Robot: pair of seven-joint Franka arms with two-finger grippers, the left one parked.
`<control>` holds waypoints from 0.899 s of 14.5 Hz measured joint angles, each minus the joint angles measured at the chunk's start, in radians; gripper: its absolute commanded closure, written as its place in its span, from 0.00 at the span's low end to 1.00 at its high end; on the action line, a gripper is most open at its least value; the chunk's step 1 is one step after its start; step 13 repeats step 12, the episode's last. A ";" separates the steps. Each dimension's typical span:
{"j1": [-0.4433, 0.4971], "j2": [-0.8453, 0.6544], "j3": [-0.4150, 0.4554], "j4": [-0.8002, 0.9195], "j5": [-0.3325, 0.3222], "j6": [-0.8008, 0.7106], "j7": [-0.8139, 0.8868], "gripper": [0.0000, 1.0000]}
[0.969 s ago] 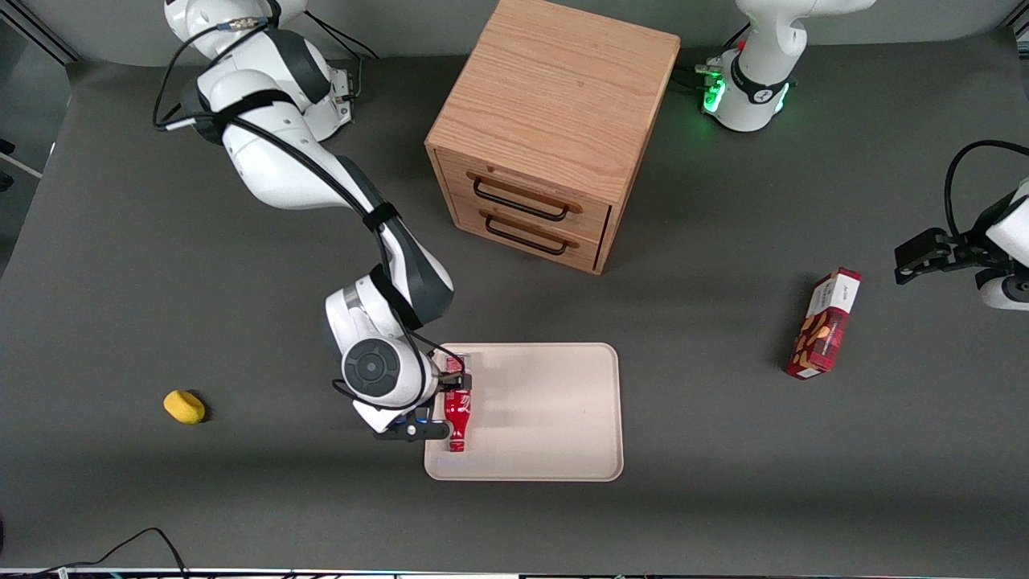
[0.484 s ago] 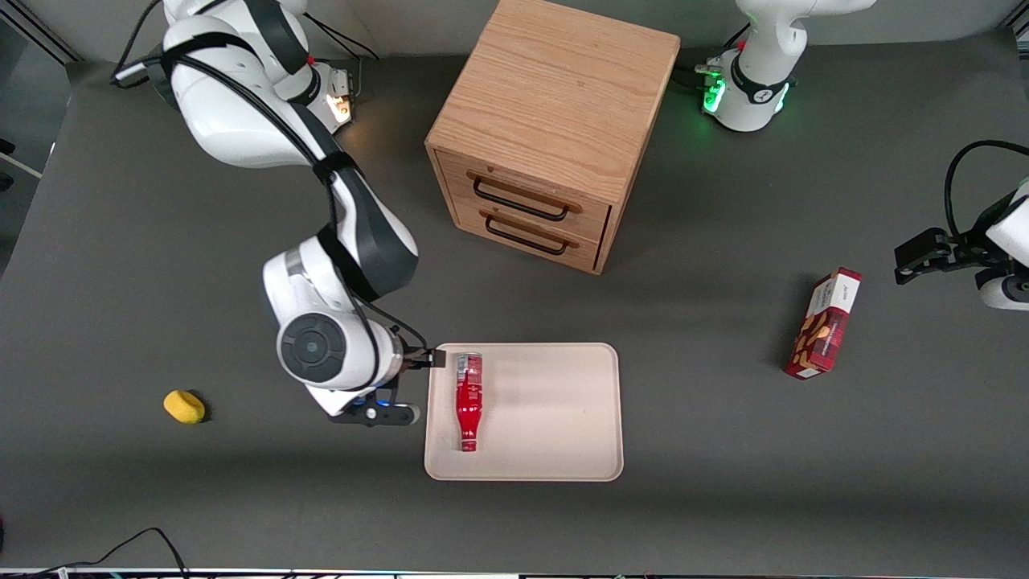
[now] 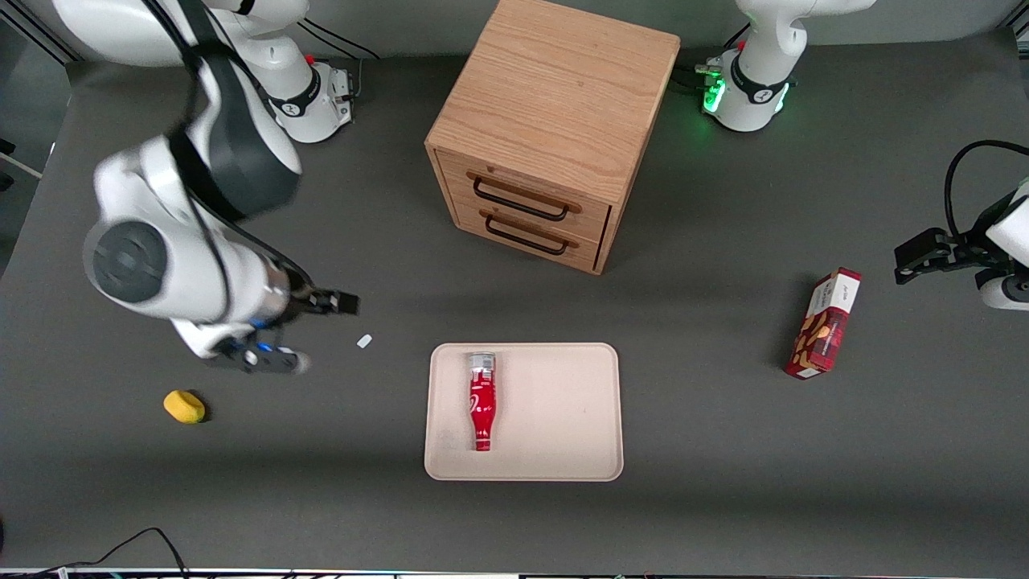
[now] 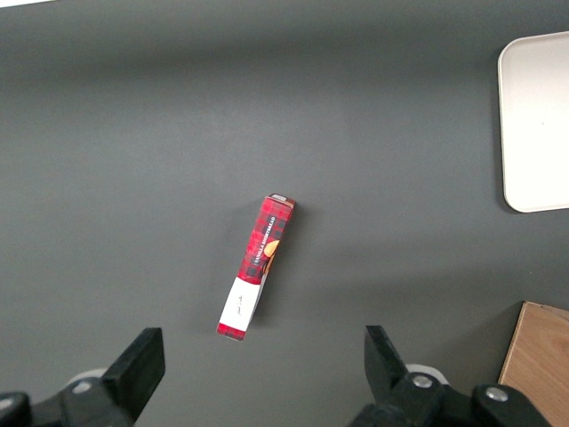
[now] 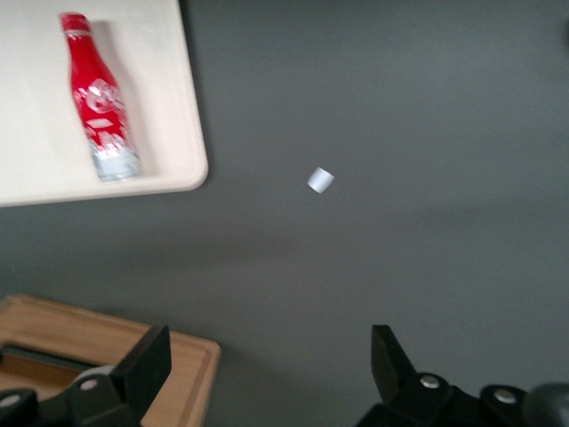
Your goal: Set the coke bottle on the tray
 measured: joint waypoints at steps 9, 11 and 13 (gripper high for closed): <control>-0.038 -0.541 -0.089 -0.557 -0.025 0.103 -0.136 0.00; -0.039 -0.572 -0.100 -0.584 -0.049 0.106 -0.143 0.00; -0.039 -0.574 -0.103 -0.586 -0.055 0.109 -0.147 0.00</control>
